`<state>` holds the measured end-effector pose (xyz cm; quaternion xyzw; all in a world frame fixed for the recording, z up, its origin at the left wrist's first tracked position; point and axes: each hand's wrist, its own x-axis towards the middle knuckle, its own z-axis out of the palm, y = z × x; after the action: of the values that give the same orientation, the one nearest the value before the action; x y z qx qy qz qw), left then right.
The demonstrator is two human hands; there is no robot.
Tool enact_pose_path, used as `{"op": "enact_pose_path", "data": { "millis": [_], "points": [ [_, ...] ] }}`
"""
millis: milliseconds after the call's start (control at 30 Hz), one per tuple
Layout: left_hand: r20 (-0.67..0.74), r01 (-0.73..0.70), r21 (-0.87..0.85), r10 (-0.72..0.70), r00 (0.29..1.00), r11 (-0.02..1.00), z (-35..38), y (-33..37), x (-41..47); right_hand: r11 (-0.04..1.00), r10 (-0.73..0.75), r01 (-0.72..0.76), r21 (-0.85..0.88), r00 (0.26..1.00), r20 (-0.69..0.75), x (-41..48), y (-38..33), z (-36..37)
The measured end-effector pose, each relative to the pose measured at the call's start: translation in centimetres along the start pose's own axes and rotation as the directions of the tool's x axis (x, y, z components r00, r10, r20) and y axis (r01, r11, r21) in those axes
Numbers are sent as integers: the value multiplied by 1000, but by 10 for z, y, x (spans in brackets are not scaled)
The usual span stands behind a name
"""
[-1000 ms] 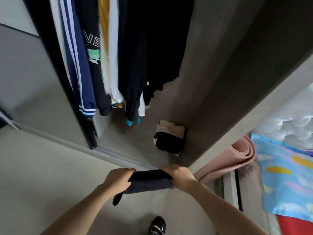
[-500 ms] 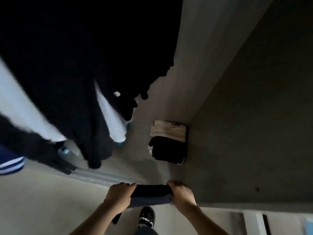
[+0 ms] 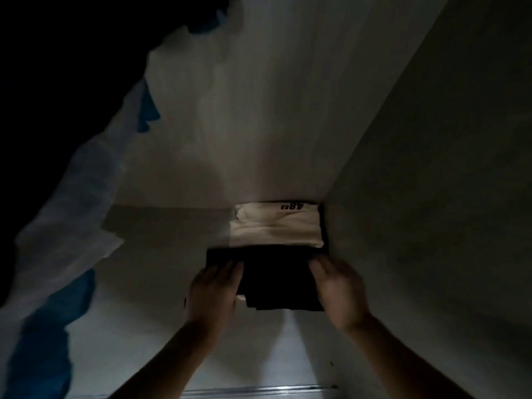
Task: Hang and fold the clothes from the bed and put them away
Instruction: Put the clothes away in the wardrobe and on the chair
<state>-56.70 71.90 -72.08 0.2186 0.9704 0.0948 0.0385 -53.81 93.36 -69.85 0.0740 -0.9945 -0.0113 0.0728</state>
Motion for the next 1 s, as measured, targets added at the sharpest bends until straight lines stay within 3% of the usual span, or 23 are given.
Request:
{"op": "enact_pose_path", "data": {
  "millis": [33,100,167,200,333,467,533,767,1000],
  "points": [
    [14,0,-34,0,1000,999,10,3,13,1000,26,-26,-2,1000,-15,4,10,10],
    [174,76,-3,-75,982,997,37,11,31,993,97,-82,-87,978,183,2,22,28],
    [373,131,68,-147,916,989,57,15,31,984,170,-122,-131,866,471,-17,28,41],
    [424,138,74,-156,892,988,63,19,22,980,197,-159,-118,815,545,-32,25,41],
    [492,125,84,-151,858,989,55,29,-21,960,267,-270,-73,810,522,-71,6,17],
    [524,167,54,-170,834,985,23,44,-61,949,269,-312,-45,727,631,-102,-2,-8],
    [538,172,60,-177,824,983,-3,53,-75,951,256,-307,-19,758,600,-105,-10,-36],
    [493,229,-8,-196,848,973,-117,90,-105,938,296,-345,-44,726,621,-134,-36,-157],
    [435,-17,-64,43,899,998,-201,114,-157,870,434,-493,-5,761,483,-197,-80,-262]
  ]
}}
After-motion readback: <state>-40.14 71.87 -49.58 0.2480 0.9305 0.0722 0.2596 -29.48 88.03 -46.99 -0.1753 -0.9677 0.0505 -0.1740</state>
